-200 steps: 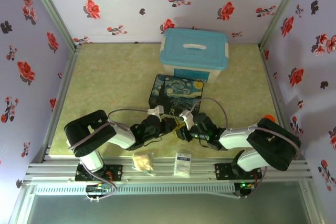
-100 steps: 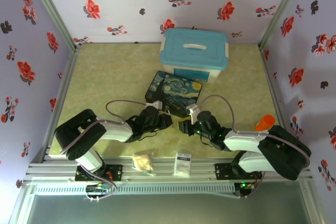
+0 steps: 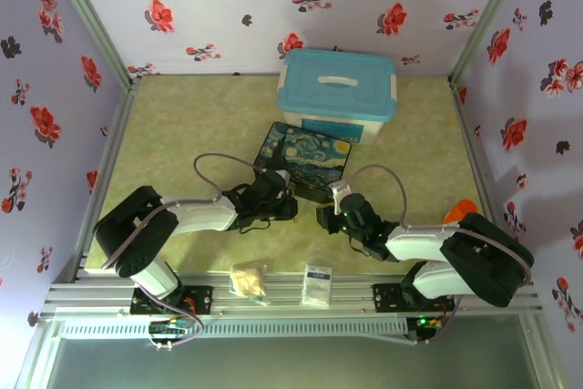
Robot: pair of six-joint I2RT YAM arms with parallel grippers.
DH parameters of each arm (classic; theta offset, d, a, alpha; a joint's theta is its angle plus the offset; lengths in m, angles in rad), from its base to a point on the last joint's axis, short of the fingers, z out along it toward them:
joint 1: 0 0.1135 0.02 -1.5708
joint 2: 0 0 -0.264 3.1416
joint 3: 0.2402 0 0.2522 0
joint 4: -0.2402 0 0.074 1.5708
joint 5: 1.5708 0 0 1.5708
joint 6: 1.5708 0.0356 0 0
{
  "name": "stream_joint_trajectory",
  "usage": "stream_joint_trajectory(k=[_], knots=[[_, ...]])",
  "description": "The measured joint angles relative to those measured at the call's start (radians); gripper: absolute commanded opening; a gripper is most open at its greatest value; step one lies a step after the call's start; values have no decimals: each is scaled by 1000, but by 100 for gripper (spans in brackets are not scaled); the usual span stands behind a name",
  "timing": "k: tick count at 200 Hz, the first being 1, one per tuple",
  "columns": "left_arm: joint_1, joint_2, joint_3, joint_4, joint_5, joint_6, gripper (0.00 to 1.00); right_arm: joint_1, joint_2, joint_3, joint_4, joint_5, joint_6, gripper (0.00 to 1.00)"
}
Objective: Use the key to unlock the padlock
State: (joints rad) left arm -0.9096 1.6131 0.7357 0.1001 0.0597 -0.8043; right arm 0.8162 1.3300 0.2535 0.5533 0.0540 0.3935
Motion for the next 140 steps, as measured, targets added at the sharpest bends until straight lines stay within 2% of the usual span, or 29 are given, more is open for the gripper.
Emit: stream_joint_trajectory(k=[43, 82, 93, 120, 140], knots=[[-5, 0, 69, -174, -86, 68, 17, 0, 52, 0, 17, 19, 9, 26], [-7, 3, 88, -220, -105, 86, 14, -3, 87, 0, 32, 27, 12, 26], [-8, 5, 91, -224, -105, 86, 15, -5, 97, 0, 40, 29, 13, 26], [-8, 14, 98, -228, -110, 88, 28, -5, 112, 0, 64, 31, 23, 26], [-15, 50, 111, -229, -118, 98, 28, -5, 126, 3, 79, 34, 27, 26]])
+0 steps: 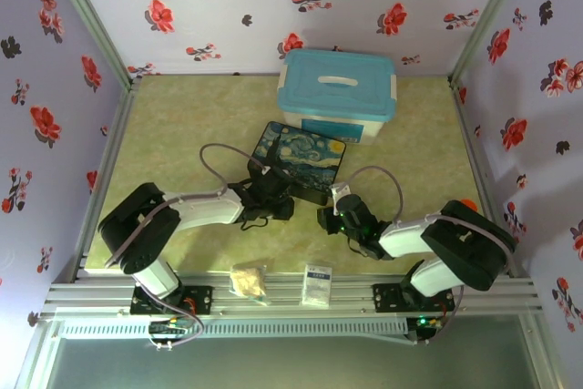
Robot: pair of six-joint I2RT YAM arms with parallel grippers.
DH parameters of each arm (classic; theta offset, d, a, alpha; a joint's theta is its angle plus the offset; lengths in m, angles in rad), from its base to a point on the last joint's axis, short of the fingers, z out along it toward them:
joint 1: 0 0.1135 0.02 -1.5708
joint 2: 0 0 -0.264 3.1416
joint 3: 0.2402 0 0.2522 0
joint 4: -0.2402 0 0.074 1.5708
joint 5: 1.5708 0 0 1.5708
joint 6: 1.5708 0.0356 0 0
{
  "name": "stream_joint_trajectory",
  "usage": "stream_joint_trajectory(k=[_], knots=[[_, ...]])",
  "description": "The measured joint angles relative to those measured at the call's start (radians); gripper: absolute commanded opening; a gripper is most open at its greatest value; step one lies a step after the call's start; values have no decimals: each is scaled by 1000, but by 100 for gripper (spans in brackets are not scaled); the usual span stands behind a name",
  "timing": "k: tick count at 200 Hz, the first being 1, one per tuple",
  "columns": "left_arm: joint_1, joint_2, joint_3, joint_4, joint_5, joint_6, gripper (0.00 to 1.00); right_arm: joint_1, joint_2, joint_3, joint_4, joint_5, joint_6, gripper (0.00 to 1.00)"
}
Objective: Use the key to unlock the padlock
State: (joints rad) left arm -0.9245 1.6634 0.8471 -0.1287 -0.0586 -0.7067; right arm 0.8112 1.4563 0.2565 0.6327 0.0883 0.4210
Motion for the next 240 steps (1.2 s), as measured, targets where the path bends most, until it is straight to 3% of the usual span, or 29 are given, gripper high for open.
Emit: stream_joint_trajectory(k=[69, 149, 165, 182, 240], knots=[[-22, 54, 54, -58, -48, 27, 18, 0, 42, 5, 61, 7, 20, 26], [-49, 52, 68, -131, -151, 37, 23, -3, 61, 5, 96, 6, 35, 26], [-68, 55, 77, -161, -187, 36, 32, -3, 63, 5, 100, 6, 36, 27], [-99, 67, 93, -202, -234, 29, 25, -3, 63, 5, 100, 5, 37, 28], [-158, 113, 152, -284, -348, 24, 31, -5, 68, 4, 111, 2, 56, 28]])
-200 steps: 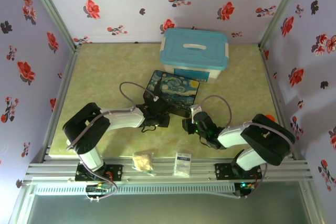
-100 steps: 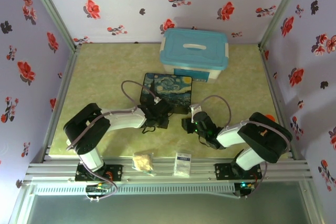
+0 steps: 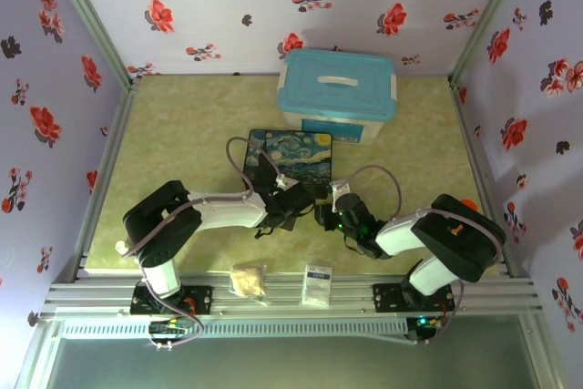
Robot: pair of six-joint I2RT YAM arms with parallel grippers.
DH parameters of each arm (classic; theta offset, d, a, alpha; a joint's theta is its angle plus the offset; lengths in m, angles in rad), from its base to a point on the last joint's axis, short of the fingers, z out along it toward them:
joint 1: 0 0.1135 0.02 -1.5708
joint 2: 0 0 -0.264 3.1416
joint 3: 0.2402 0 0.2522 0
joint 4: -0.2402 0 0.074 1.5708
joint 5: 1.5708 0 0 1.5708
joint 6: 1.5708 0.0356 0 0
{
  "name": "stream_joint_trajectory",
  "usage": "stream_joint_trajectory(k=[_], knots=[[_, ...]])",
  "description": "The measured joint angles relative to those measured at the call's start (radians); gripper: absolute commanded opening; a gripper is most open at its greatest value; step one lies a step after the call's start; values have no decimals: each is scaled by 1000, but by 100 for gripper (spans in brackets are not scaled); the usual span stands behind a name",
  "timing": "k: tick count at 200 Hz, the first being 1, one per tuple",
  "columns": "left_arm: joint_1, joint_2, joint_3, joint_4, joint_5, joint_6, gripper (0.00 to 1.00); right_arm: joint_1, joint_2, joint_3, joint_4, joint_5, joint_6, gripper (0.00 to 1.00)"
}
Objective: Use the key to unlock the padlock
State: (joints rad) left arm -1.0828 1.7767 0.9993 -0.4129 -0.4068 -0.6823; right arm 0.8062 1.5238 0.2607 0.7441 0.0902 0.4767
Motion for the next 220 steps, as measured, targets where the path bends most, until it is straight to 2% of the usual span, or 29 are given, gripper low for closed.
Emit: stream_joint_trajectory(k=[23, 50, 92, 154, 197, 220], knots=[[-24, 14, 20, -37, -35, -2, 34, -2, 5, 0, 9, -1, 6, 29], [-43, 23, 36, -69, -54, -11, 33, -2, 12, 0, 23, -1, 8, 29], [-58, 23, 39, -103, -63, -25, 19, -2, 30, 0, 52, 0, 16, 30], [-61, 24, 67, -187, -105, -24, 19, -3, 57, -2, 102, 0, 31, 29], [-89, 58, 129, -231, -140, -25, 25, -3, 59, -3, 109, 0, 37, 30], [-106, 90, 151, -235, -145, -25, 25, -3, 59, -3, 111, 0, 48, 30]])
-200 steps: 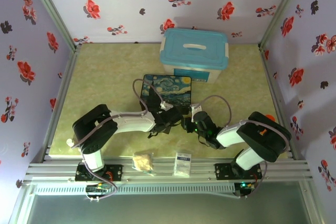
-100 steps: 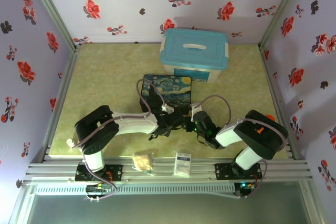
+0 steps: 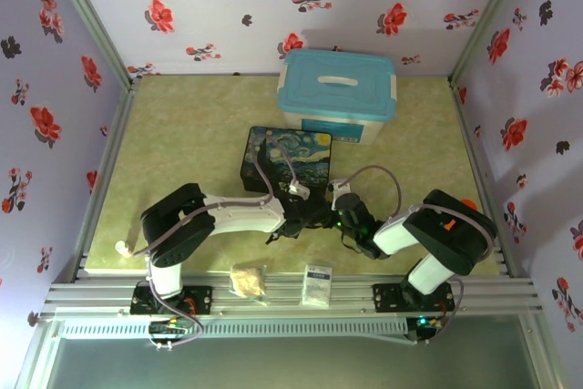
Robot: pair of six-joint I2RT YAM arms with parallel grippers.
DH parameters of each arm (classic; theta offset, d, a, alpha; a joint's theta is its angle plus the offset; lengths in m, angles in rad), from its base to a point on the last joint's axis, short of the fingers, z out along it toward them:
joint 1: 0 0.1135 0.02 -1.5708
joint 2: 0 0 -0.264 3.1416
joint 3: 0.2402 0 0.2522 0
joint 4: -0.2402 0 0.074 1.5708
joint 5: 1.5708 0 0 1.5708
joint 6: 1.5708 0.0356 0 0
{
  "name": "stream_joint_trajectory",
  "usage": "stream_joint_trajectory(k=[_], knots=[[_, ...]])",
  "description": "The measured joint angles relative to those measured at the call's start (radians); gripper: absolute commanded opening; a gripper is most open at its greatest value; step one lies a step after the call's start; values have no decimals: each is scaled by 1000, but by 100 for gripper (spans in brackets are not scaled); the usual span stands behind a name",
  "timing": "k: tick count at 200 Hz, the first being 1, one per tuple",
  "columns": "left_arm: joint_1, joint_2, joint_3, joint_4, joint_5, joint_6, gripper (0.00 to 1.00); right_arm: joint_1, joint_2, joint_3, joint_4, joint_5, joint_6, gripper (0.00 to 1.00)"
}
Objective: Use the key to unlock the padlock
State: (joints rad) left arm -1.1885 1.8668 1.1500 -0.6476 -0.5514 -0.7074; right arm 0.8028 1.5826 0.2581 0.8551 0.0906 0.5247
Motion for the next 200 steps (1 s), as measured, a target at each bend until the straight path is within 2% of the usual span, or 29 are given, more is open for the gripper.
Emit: stream_joint_trajectory(k=[34, 78, 103, 119, 132, 140, 143, 154, 160, 176, 200], knots=[[-7, 9, 0, -4, -14, 0, 26, 0, 1, -6, 11, 0, 4, 30], [-16, -1, 0, -9, -5, -3, 45, 0, 2, -21, 40, -4, 16, 33], [-20, -76, -10, 6, 21, -4, 49, 0, -14, -42, 67, -21, 36, 45], [-14, -175, -41, 45, 52, -2, 59, 0, -49, -48, 34, -27, 66, 48], [2, -269, -80, 95, 98, 4, 74, 0, -84, -47, -13, -39, 84, 60], [21, -323, -108, 128, 129, 7, 95, 11, -111, -46, -42, -43, 95, 67], [32, -346, -121, 145, 144, 6, 99, 17, -121, -45, -55, -40, 93, 72], [68, -411, -169, 201, 186, 7, 100, 50, -168, -42, -103, -28, 104, 92], [90, -447, -203, 236, 209, 8, 100, 73, -195, -39, -130, -18, 100, 99], [143, -517, -278, 300, 260, 8, 100, 131, -259, -23, -196, 14, 105, 99], [225, -584, -371, 375, 352, 6, 100, 171, -279, 28, -257, 48, 105, 94]])
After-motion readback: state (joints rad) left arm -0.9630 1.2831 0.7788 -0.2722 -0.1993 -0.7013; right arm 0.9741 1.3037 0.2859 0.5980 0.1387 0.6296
